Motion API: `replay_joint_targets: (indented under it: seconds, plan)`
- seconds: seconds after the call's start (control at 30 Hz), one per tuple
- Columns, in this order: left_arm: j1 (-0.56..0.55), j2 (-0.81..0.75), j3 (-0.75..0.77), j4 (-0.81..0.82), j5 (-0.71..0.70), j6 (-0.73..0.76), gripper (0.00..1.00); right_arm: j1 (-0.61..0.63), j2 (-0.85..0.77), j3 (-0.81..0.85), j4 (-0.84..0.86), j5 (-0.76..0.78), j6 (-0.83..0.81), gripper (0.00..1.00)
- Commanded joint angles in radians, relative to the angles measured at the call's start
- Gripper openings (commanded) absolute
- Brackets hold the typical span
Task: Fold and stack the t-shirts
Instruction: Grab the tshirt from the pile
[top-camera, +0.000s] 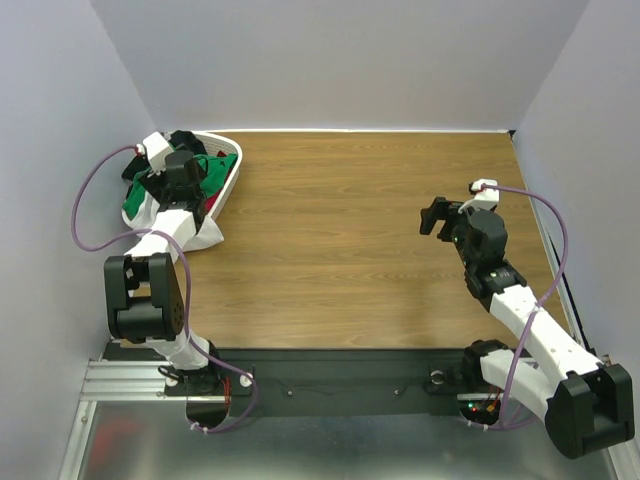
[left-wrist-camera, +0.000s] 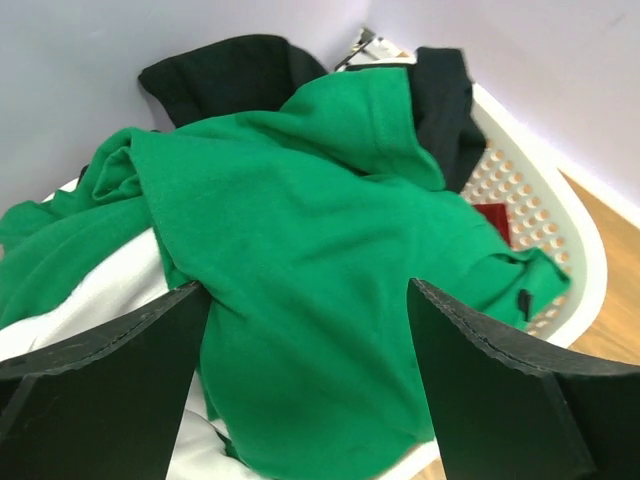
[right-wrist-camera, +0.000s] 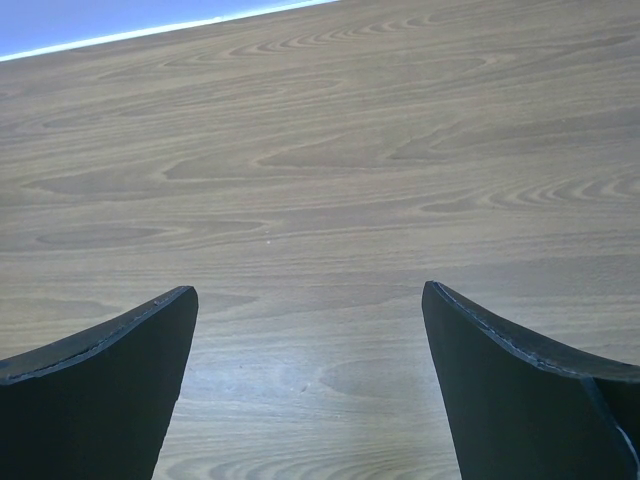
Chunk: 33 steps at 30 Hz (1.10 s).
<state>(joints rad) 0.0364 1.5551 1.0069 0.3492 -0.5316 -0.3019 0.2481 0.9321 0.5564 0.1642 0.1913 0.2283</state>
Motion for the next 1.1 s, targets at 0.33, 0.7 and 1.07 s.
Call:
replay_joint_targets:
  seconds: [0.33, 0.7, 1.07]
  plan:
    - [0.019, -0.044, 0.042, 0.028, 0.062, -0.011, 0.00, -0.004, 0.033, 0.034, 0.031, 0.040, 0.022, 1.00]
    - [0.017, -0.152, 0.298, -0.013, 0.347, -0.034, 0.00, -0.004, 0.066, 0.043, 0.032, 0.043, 0.034, 1.00]
    - [0.019, 0.117, 1.087, -0.200, 0.467, 0.055, 0.00, -0.003, 0.077, 0.046, 0.029, 0.043, 0.037, 1.00]
